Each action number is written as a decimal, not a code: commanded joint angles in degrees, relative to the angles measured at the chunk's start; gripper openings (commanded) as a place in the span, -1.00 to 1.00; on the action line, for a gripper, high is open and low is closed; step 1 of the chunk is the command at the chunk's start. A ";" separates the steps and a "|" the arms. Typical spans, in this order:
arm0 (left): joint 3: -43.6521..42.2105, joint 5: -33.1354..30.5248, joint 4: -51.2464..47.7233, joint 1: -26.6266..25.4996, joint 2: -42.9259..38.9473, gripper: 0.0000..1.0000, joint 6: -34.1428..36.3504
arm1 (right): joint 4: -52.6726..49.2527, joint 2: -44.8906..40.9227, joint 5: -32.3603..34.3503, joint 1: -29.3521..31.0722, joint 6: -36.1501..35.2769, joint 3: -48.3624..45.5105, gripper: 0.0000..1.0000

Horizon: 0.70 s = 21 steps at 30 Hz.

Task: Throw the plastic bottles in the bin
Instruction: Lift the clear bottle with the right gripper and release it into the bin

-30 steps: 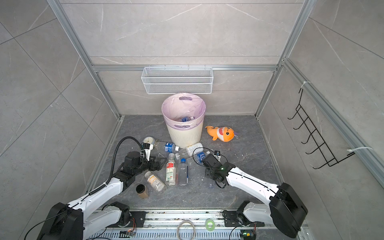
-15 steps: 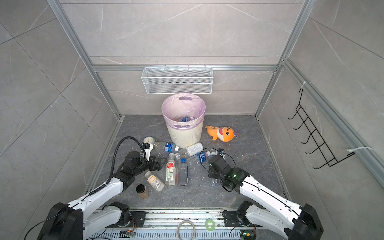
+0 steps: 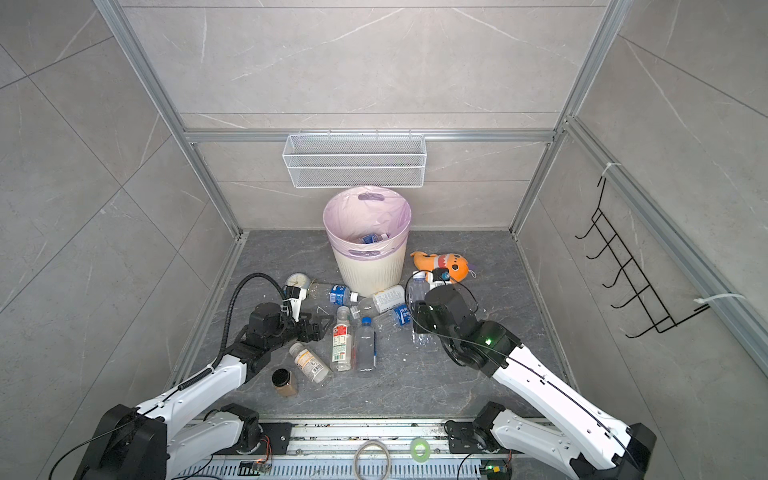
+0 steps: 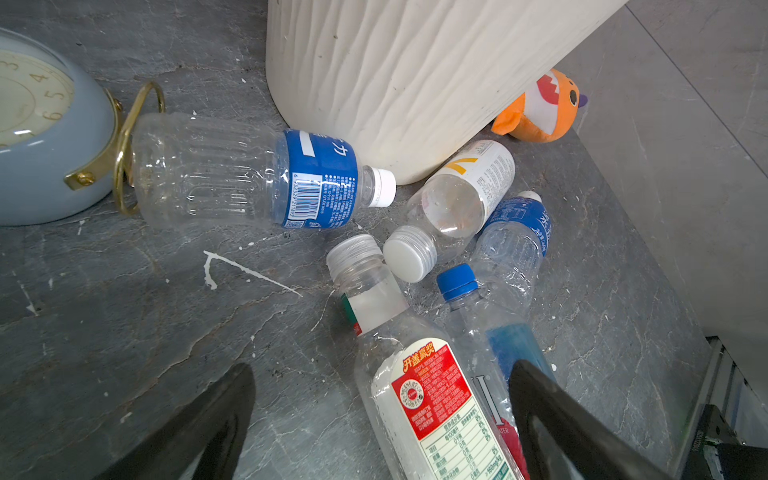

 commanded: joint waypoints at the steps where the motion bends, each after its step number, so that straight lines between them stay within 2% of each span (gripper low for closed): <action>1: 0.61 -0.31 1.61 -0.10 0.27 0.94 1.16 | -2.43 5.99 -1.05 0.06 -4.26 11.97 -0.07; 6: 1.01 -0.21 1.66 -0.14 1.13 0.94 1.13 | -9.32 25.67 -1.70 -1.34 -9.42 44.13 -0.14; 8: 1.10 -0.21 1.53 -0.12 1.41 0.93 1.13 | -13.29 37.71 -4.46 -4.07 -10.60 62.68 -0.11; 9: 1.10 -0.28 1.52 -0.15 1.39 0.94 1.16 | -16.15 43.73 -6.08 -5.97 -10.40 72.88 0.00; 10: 1.02 -0.39 1.52 -0.12 1.24 0.93 1.09 | -21.69 52.39 -7.87 -8.22 -9.58 86.77 0.39; 11: 1.05 -0.45 1.40 -0.14 1.19 0.93 1.10 | -28.39 61.91 -9.56 -10.34 -8.69 103.64 0.88; 12: 1.08 -0.45 1.27 -0.13 1.17 0.94 1.09 | -33.32 69.17 -11.17 -12.19 -7.52 117.76 0.98; 13: 1.10 -0.55 1.06 -0.14 0.89 0.94 1.17 | -33.23 69.43 -13.57 -14.07 -5.70 118.55 0.98; 16: 0.84 -0.95 0.57 -0.13 -0.08 0.94 1.29 | -16.28 55.01 -14.36 -15.58 -3.77 85.38 0.98; 17: 0.75 -1.26 0.55 -0.12 -0.30 0.94 1.28 | -11.65 51.16 -14.08 -15.58 -3.81 78.04 0.98; 19: 0.66 -1.33 0.62 -0.18 -0.52 0.94 1.25 | -8.88 47.61 -13.41 -15.76 -3.88 71.73 0.98; 21: 0.75 -1.20 0.89 -0.14 -0.12 0.93 1.30 | -9.94 46.26 -13.52 -15.77 -4.22 70.64 0.98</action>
